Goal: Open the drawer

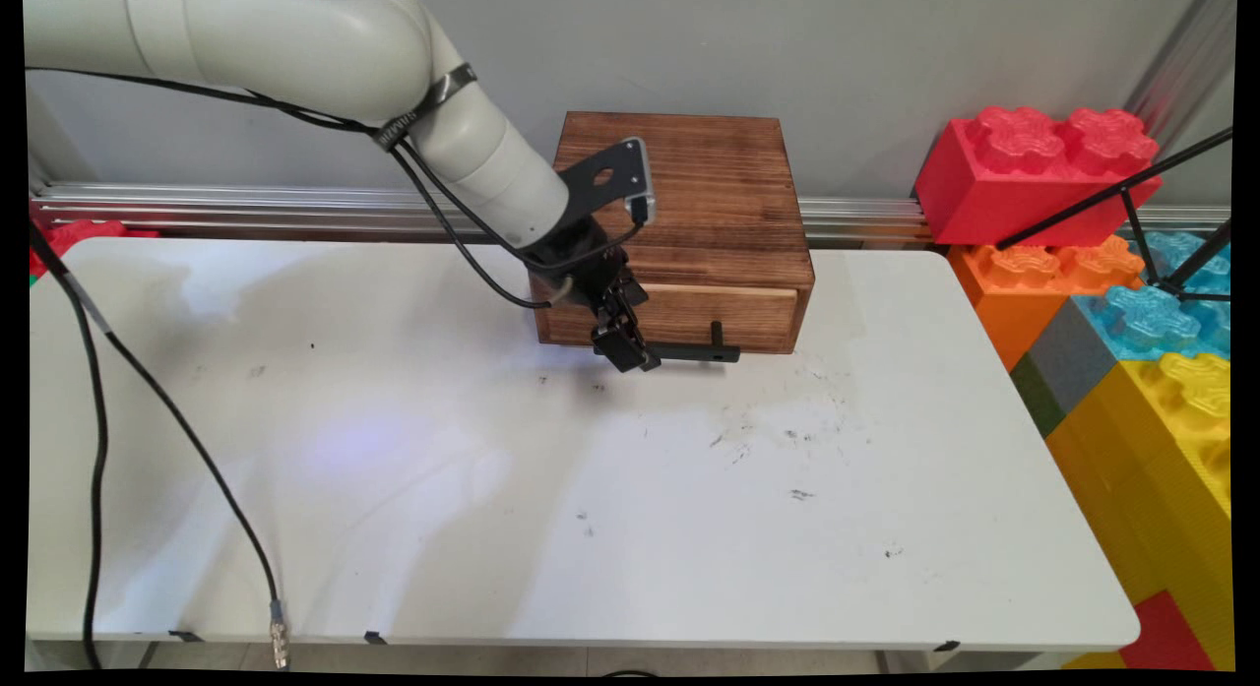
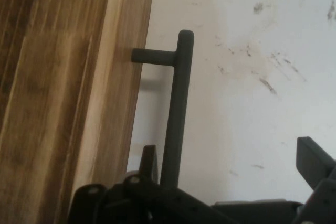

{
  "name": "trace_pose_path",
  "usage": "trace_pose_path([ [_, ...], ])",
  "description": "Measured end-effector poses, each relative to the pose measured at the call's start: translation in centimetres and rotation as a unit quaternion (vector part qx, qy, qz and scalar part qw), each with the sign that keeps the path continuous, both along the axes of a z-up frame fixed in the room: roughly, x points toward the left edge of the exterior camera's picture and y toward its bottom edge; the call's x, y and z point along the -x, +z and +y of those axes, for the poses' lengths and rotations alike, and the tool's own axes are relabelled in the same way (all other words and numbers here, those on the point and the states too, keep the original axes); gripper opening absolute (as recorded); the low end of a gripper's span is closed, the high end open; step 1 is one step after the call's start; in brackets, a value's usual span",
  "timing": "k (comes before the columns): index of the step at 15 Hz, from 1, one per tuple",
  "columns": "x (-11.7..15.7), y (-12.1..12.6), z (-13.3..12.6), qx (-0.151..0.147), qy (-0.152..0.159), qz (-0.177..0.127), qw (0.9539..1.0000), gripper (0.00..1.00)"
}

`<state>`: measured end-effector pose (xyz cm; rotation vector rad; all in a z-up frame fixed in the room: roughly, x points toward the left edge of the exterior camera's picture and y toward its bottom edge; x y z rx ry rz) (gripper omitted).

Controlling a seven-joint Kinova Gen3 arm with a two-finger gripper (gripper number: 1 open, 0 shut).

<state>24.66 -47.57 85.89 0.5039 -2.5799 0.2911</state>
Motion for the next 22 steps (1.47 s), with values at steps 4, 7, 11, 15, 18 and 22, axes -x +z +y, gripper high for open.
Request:
trace_pose_path([
  [4,0.6,-1.2,-0.6,0.001,-0.008,-0.002,1.0000,1.00],
  [7,1.2,-2.0,-1.0,0.004,-0.016,-0.004,0.9999,1.00],
  [11,1.7,-2.8,-1.4,0.009,-0.025,-0.007,0.9996,1.00],
  [15,2.1,-3.5,-1.7,0.011,-0.035,-0.014,0.9992,1.00],
  [18,2.3,-4.2,-1.9,0.012,-0.046,-0.021,0.9986,1.00],
  [22,2.4,-4.9,-2.1,0.013,-0.052,-0.028,0.9982,1.00],
])
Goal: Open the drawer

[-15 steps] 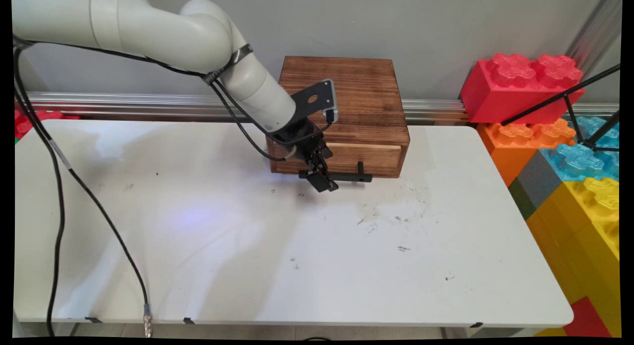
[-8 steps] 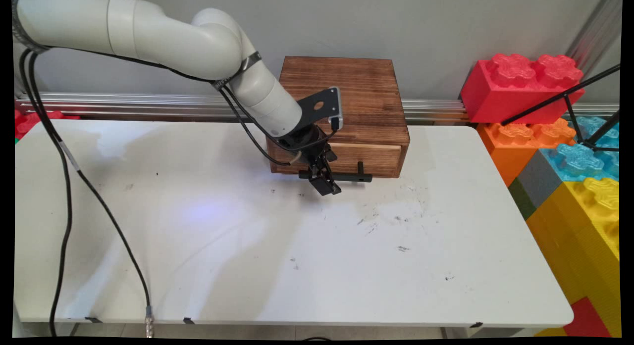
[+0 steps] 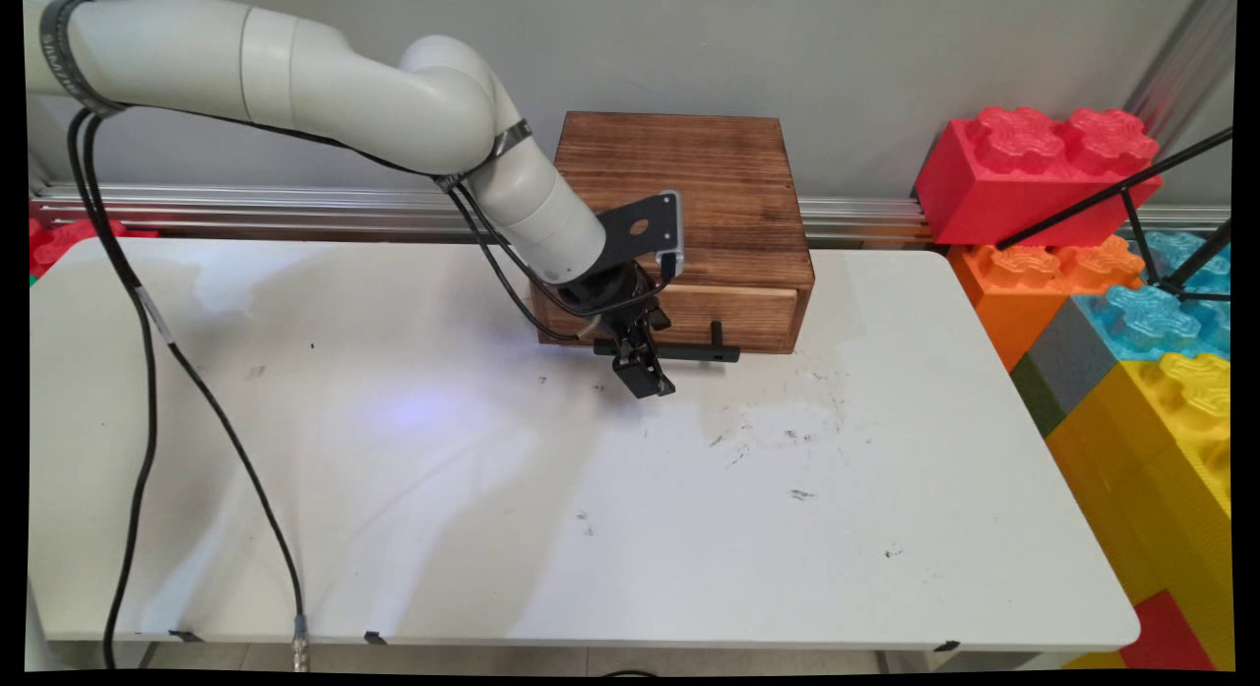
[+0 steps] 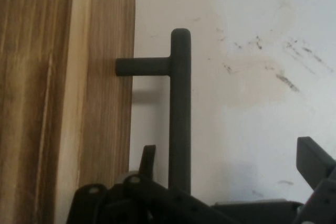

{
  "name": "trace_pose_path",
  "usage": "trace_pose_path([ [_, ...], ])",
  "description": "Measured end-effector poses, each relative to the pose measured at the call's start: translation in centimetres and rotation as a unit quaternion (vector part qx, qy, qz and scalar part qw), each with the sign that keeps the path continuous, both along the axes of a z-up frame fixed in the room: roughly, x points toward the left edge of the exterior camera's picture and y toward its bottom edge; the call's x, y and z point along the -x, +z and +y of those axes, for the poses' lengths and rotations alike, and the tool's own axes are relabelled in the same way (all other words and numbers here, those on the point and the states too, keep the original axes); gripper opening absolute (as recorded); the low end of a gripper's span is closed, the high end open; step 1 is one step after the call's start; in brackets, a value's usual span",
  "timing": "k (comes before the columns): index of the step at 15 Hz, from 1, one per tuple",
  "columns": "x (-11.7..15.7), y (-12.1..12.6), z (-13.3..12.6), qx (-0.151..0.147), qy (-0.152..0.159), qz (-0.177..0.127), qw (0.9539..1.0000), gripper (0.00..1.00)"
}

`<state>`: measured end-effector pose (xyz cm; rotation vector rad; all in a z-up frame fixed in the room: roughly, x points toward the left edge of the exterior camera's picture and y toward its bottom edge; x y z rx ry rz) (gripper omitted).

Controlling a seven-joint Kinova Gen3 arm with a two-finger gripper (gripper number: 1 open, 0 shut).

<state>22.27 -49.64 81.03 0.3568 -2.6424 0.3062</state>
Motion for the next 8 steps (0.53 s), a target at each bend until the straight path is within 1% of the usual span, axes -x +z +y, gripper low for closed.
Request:
trace_pose_path([
  [8,0.5,-1.2,-1.0,-0.005,-0.003,-0.012,0.9999,1.00],
])
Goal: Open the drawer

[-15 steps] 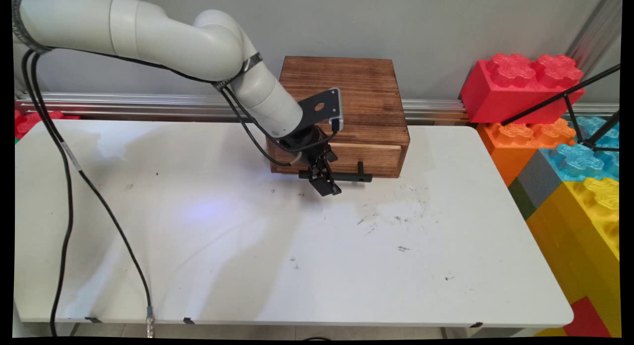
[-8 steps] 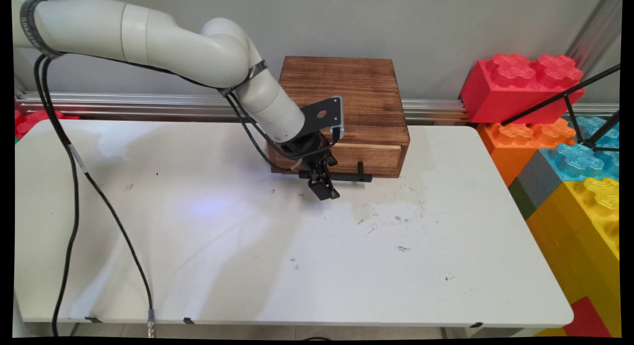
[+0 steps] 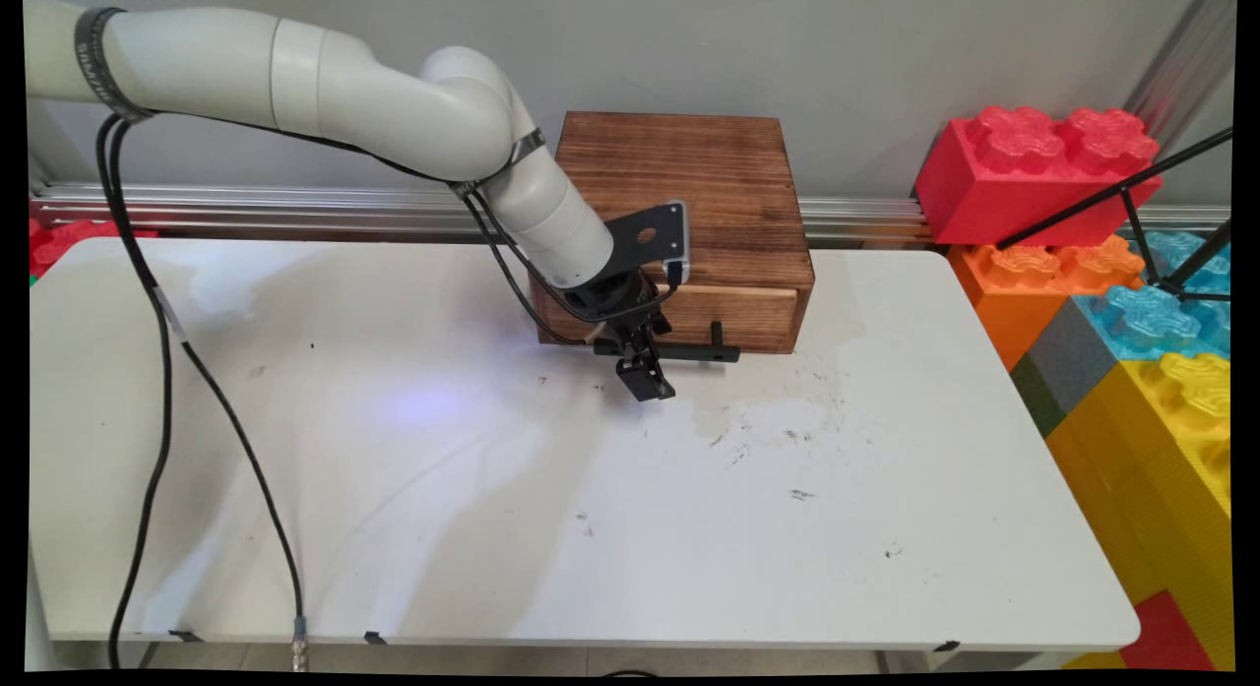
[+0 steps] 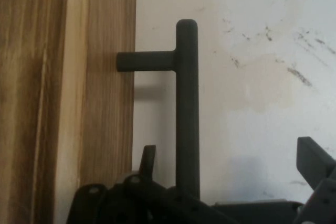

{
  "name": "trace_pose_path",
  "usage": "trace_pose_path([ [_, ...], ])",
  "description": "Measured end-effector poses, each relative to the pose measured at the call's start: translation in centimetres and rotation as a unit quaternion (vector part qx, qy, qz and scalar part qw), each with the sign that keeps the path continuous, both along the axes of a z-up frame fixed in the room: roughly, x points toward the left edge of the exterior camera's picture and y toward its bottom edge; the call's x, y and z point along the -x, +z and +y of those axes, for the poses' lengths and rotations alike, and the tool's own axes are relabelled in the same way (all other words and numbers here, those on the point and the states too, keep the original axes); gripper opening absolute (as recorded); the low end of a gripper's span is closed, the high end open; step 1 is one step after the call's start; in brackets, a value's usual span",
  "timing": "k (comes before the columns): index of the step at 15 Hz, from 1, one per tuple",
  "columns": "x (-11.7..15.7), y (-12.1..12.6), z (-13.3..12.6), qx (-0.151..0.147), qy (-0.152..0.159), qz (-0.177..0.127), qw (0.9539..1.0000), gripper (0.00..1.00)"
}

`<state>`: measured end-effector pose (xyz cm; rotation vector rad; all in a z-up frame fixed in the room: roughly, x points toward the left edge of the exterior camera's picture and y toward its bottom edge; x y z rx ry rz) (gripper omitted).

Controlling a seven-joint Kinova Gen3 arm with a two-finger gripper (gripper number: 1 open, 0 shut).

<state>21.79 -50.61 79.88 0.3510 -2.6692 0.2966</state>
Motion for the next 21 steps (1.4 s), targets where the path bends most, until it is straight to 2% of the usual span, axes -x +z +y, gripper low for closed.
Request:
trace_pose_path([
  [21,0.5,-1.8,-0.4,-0.011,0.002,-0.003,0.9999,1.00],
])
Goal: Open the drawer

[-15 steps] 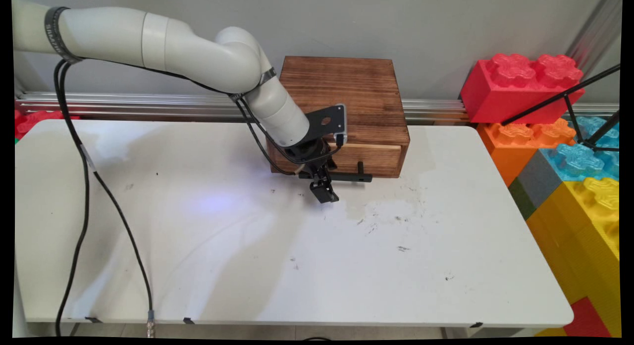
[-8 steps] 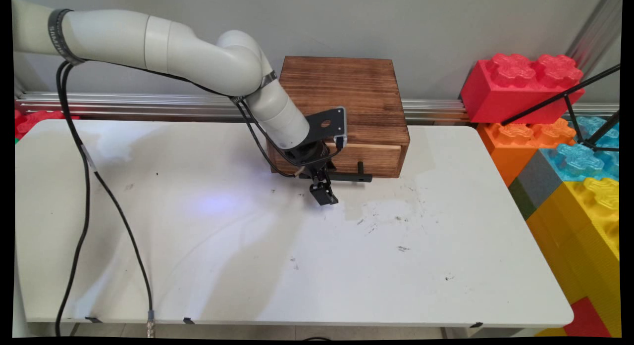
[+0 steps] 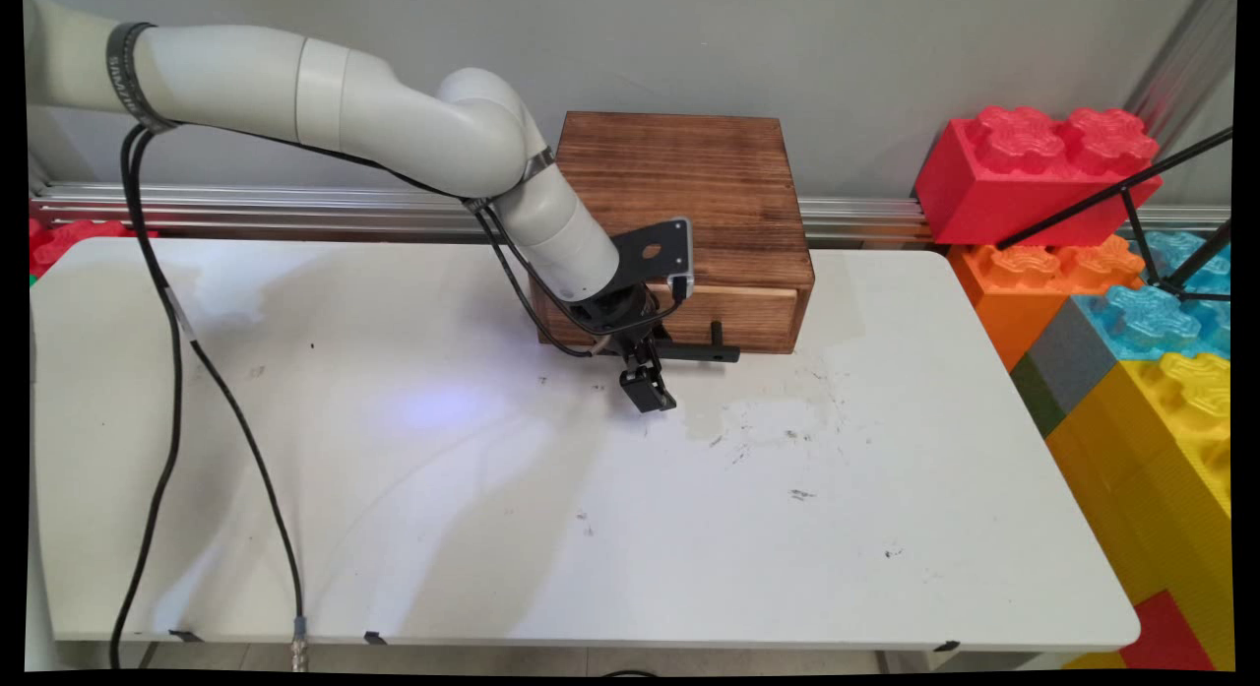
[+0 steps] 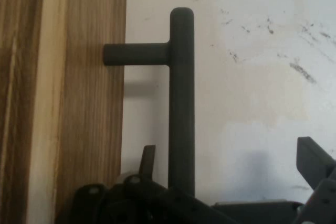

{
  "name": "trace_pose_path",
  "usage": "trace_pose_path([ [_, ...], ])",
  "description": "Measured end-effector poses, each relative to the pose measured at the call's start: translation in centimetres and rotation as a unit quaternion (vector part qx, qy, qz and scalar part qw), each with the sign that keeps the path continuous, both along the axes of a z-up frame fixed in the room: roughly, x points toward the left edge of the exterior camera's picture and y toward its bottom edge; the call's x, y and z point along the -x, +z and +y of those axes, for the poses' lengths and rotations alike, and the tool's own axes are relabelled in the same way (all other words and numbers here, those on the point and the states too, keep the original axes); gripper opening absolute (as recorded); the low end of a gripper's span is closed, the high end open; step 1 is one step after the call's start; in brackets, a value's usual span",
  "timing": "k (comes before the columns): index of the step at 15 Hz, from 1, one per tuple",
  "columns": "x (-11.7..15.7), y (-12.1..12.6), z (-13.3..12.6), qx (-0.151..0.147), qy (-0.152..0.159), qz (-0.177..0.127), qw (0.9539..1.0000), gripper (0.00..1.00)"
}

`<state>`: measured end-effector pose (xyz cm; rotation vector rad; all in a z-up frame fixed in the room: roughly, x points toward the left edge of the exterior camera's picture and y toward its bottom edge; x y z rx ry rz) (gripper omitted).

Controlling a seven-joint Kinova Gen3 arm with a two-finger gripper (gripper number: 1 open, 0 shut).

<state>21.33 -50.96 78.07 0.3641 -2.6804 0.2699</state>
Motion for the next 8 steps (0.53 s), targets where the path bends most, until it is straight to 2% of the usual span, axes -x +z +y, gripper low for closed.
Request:
trace_pose_path([
  [8,0.47,-0.42,0.69,-0.005,0.001,0.006,1.0000,1.00],
])
